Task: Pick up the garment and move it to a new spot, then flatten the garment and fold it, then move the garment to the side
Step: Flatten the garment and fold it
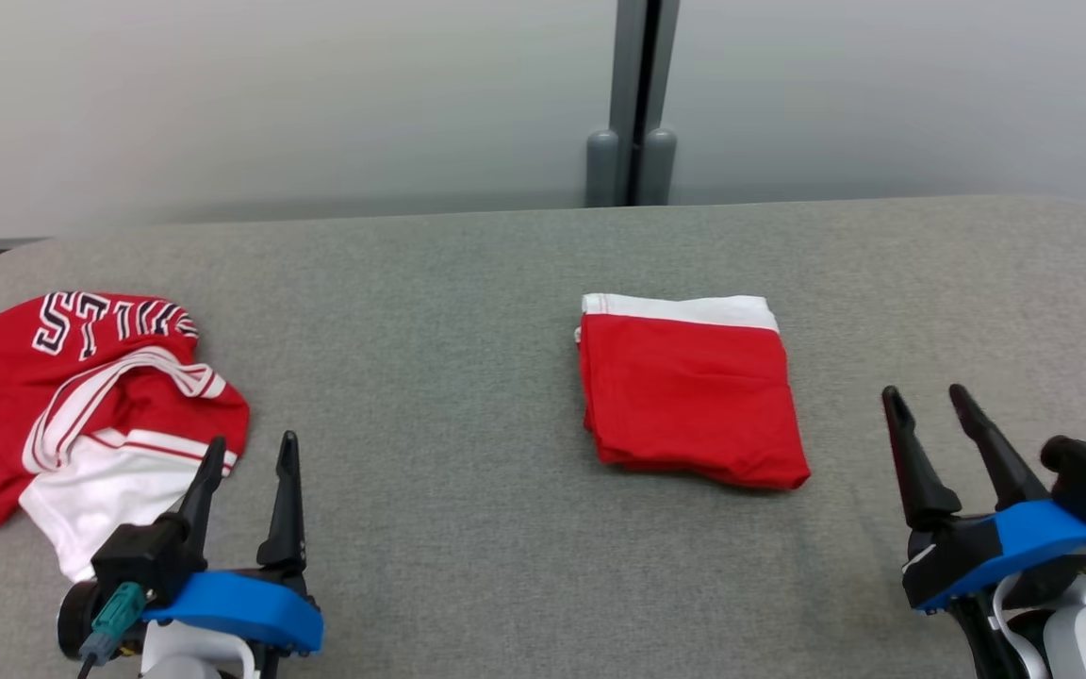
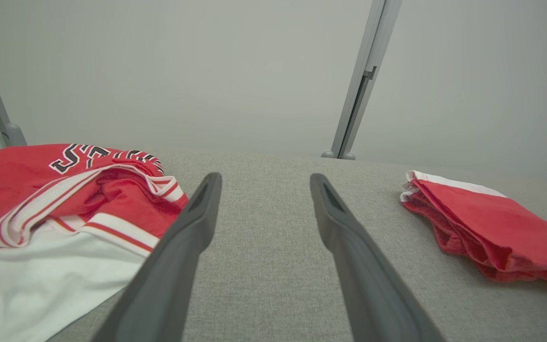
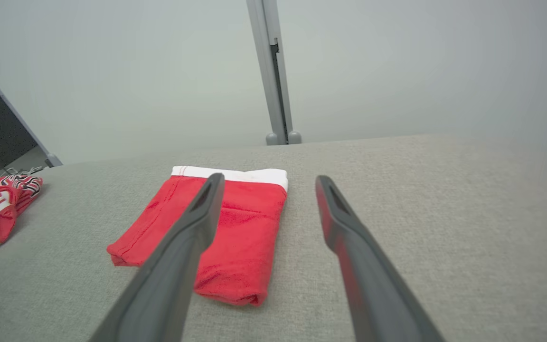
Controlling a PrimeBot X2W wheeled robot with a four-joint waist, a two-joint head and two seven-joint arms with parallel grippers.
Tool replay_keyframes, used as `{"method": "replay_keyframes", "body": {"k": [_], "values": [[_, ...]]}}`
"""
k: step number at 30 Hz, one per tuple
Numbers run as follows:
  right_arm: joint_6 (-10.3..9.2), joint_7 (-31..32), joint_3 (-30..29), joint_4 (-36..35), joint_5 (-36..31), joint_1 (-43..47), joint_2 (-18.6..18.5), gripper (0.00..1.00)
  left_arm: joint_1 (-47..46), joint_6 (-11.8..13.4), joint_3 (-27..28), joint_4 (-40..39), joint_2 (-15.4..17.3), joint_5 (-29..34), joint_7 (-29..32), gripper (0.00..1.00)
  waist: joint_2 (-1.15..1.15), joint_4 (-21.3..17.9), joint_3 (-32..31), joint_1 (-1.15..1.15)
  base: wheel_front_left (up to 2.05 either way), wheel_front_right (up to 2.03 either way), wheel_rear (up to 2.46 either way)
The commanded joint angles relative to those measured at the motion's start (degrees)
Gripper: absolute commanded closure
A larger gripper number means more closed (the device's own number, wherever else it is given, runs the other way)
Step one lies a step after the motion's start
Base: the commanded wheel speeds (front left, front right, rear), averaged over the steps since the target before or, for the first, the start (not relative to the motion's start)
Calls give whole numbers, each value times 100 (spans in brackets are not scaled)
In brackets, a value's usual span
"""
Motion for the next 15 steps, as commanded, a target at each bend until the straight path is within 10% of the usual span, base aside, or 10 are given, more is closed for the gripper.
{"method": "replay_keyframes", "body": {"k": [1,15], "values": [[4,-111,-106,-90,-39,104,97,0,90,32,52,-28,35,25,-27,0,0,-126,-92,0,0,0,0],[3,-669,22,597,-364,302,133,0,339,35,308,56,-7,28,-27,0,0,-309,-399,0,0,0,0]]}}
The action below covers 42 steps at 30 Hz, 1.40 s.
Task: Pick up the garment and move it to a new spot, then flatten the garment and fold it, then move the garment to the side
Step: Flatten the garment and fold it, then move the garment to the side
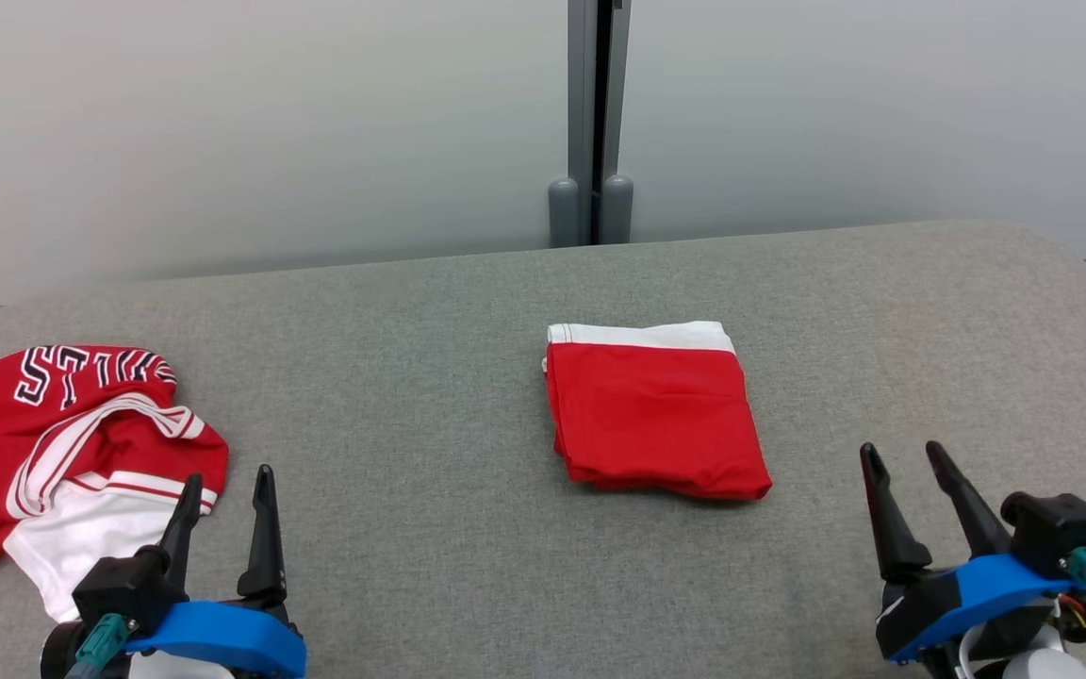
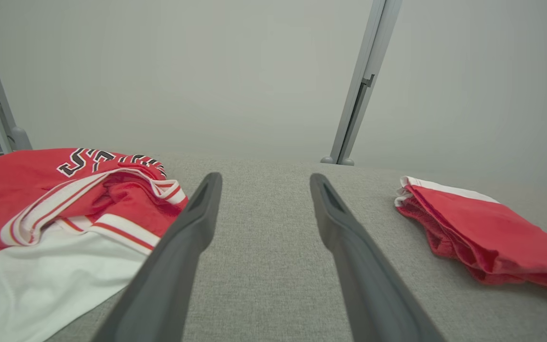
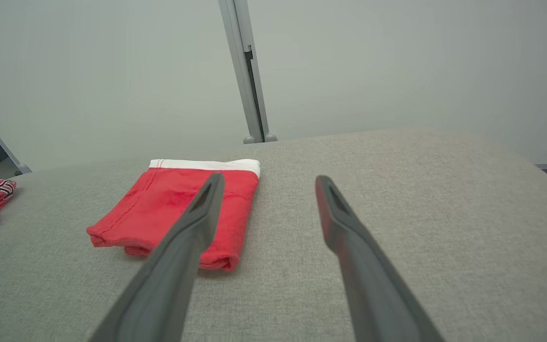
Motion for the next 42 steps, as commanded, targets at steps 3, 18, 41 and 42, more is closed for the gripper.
{"method": "replay_keyframes", "body": {"k": [3,18,41,42], "values": [[3,-82,83,130,-52,44,-48,0,60,32,60,55,-13,38,-27,0,0,11,-22,0,0,0,0],[3,-64,158,392,-97,-62,-74,0,48,20,96,141,-58,47,-27,0,0,76,-16,0,0,0,0],[3,2465,-438,1284,-532,-2426,223,0,-764,-67,-202,-194,-113,213,-27,0,0,584,1174,0,0,0,0],[3,2644,-517,1456,-587,-2538,232,0,-826,-76,-229,-188,-114,220,-27,0,0,633,1223,0,0,0,0]]}}
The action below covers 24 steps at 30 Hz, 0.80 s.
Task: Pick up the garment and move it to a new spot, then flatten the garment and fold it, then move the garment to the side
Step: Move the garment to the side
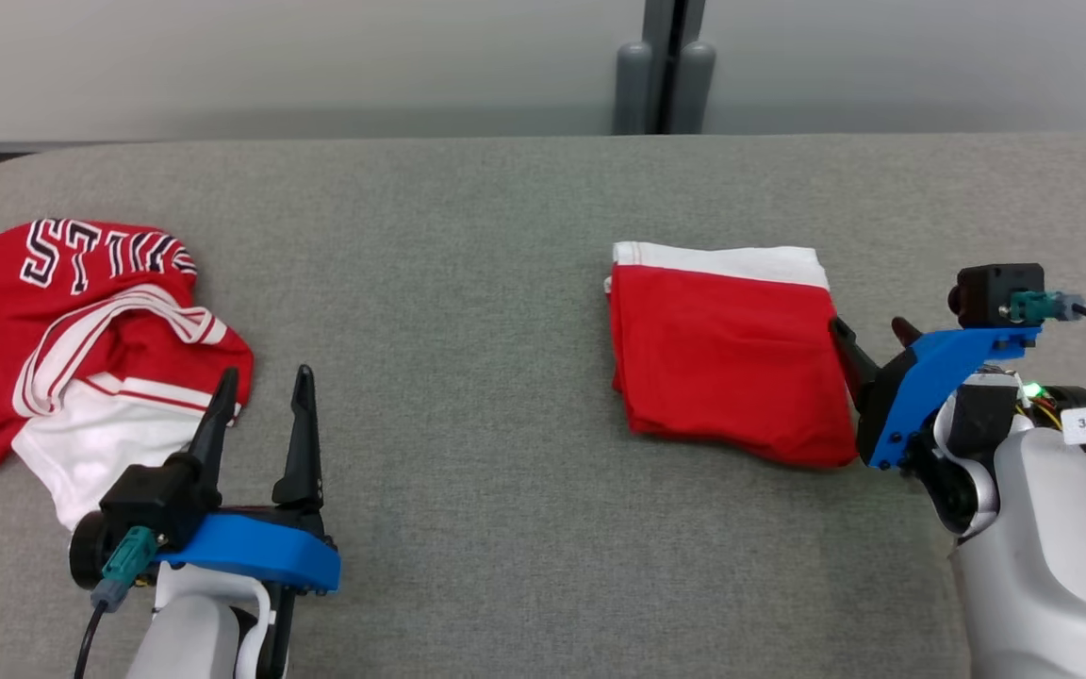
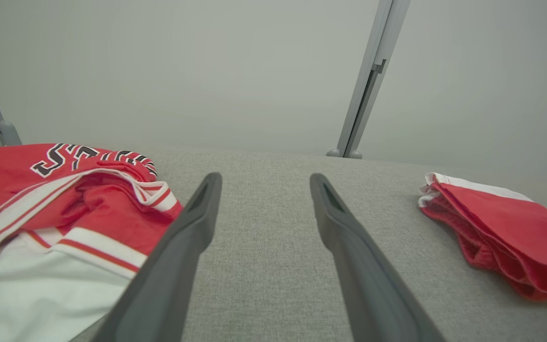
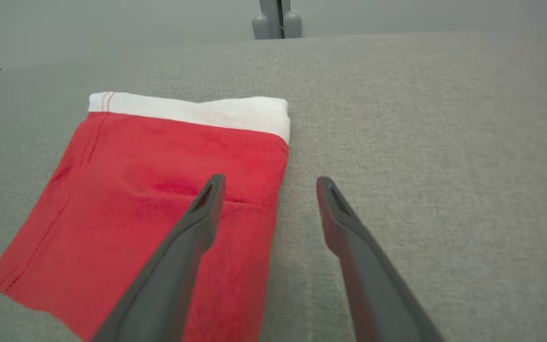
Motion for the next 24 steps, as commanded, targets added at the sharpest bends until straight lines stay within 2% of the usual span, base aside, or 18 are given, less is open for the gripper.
{"method": "replay_keyframes", "body": {"k": [1,7,10,11,13,19,22,23,24], "values": [[3,140,-76,162,-75,-136,15,0,-146,-39,-15,9,21,25,-27,0,0,196,193,-1,0,0,0],[3,468,-471,967,-164,-475,83,0,-362,-71,-140,36,-15,54,-27,0,0,382,358,-1,0,0,0],[4,574,-424,1352,-155,-535,101,0,-381,-72,-173,47,-21,65,-27,0,0,408,386,-1,0,0,0],[4,597,-347,1455,-84,-549,108,52,-372,-76,-174,51,-24,66,-27,0,0,402,394,-1,0,0,0],[9,582,-152,1591,14,-589,130,100,-356,-80,-160,57,-20,59,-27,0,0,365,408,-1,0,0,0],[2,497,308,1486,69,-812,-32,100,-298,-84,-91,14,8,39,-27,0,0,120,416,-1,0,0,0],[2,680,1357,1011,403,-1020,-547,100,-239,-72,-7,-94,58,29,-27,0,0,-232,455,-1,0,0,0],[2,680,1357,1011,403,-1020,-547,100,-239,-72,-7,-94,58,29,-27,0,0,-232,455,-1,0,0,0],[1,888,1969,681,653,-1077,-1009,100,-222,-47,39,-193,65,39,-26,0,0,-448,506,-1,0,0,0]]}}
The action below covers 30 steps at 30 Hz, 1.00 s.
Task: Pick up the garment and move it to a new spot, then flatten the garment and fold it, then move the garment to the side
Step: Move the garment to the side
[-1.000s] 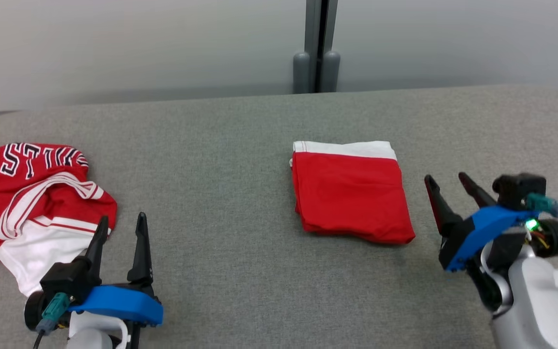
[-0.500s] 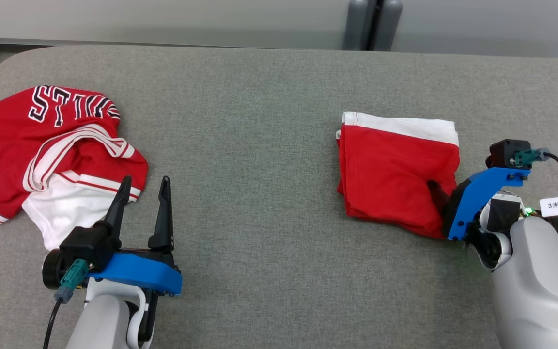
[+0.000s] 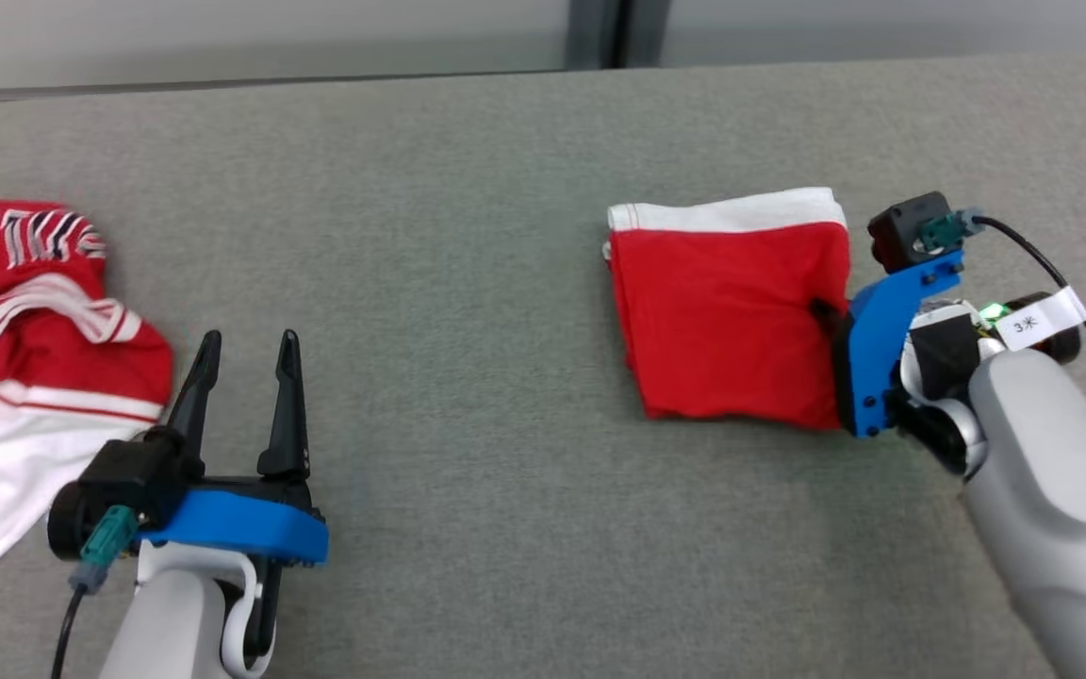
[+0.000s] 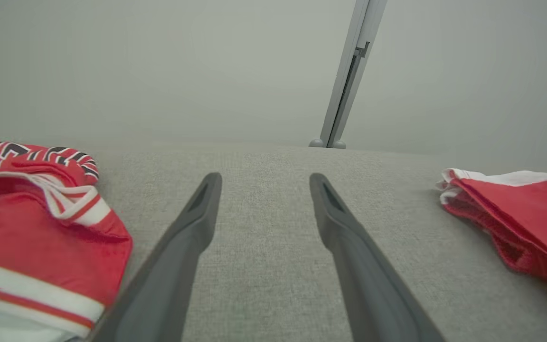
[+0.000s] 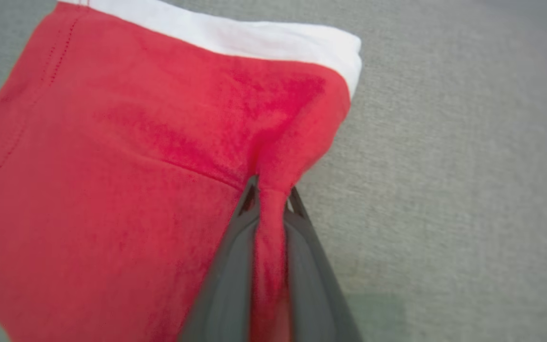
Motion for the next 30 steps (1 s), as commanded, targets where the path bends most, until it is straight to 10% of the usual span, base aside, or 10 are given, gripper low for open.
{"method": "replay_keyframes", "body": {"k": [1,18,30], "values": [[0,154,315,-213,165,-103,-370,100,20,28,38,-100,24,17,-25,0,0,-224,-11,0,0,0,0],[-1,-543,1639,-1134,355,-567,-3512,100,-811,-13,-272,-933,306,262,145,0,0,-1084,1306,0,0,0,0],[-1,-1495,1180,-461,-611,-919,-3356,100,-907,52,-262,-1381,579,304,383,0,0,-1156,1709,0,0,0,0]]}}
